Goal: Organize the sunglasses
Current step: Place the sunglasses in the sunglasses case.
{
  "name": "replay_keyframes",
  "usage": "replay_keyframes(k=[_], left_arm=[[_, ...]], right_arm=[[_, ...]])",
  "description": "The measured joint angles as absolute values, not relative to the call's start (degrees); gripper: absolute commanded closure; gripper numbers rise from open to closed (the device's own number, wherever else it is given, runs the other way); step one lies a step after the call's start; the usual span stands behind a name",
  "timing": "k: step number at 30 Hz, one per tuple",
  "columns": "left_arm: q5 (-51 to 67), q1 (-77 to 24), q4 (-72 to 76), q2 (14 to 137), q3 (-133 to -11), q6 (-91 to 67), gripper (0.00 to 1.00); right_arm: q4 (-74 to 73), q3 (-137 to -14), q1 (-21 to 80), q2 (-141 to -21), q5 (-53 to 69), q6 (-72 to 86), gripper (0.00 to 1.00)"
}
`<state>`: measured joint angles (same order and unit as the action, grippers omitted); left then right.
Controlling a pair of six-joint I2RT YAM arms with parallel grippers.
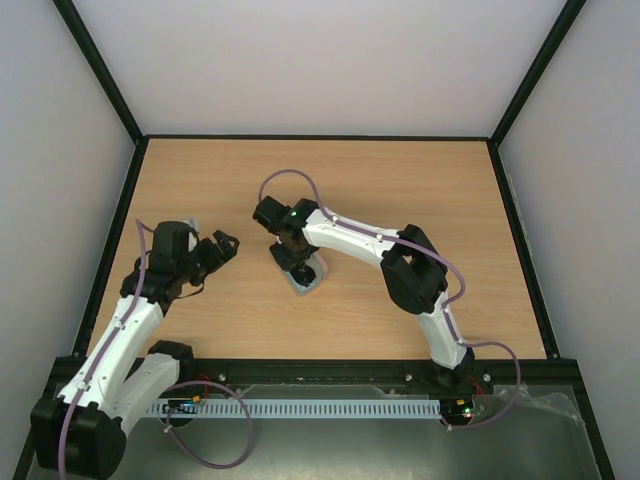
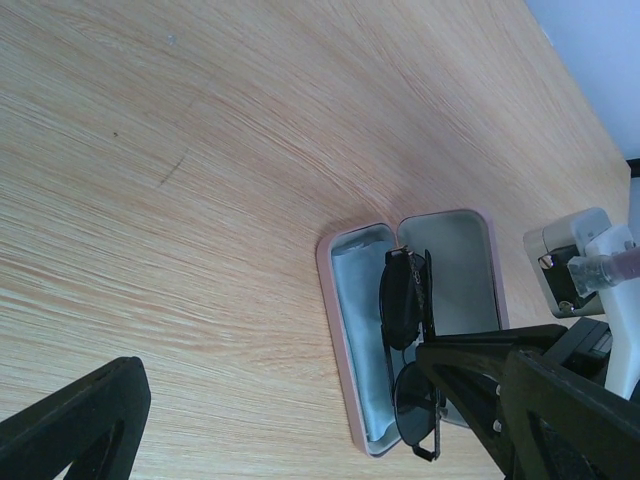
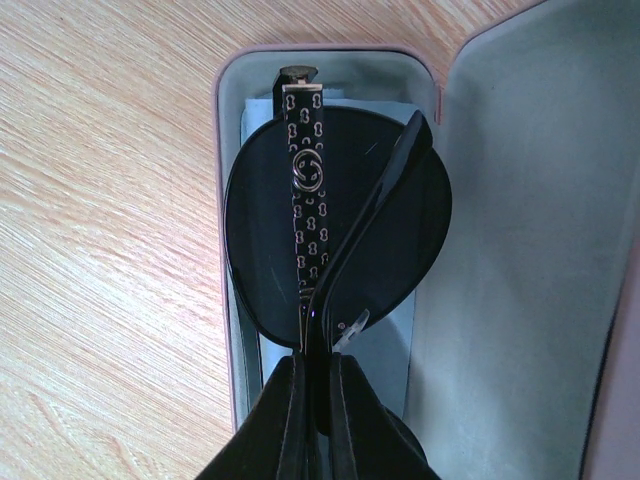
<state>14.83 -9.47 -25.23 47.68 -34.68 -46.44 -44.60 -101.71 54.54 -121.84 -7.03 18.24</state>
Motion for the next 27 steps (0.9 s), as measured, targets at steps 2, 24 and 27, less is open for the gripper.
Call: replay_keyframes(k=[2,24,27], left_arm=[[14.83,-9.34,-25.23,47.55,-34.68,-46.46,0.01],[15.0,-9.28,-25.26,47.13,-34.68,-46.44,0.01],[15.0,-9.28,-25.26,47.03,-34.68,-46.44,0.01]], right_arm=[[-44.56,-101.73,54.57,-121.84,-7.07,18.26,0.99],[-43.33,-101.73,54.78,-124.2,-7.09,18.46,0.98],[-43.33,-101.75,54.78,-124.66,-7.09,18.46,0.99]])
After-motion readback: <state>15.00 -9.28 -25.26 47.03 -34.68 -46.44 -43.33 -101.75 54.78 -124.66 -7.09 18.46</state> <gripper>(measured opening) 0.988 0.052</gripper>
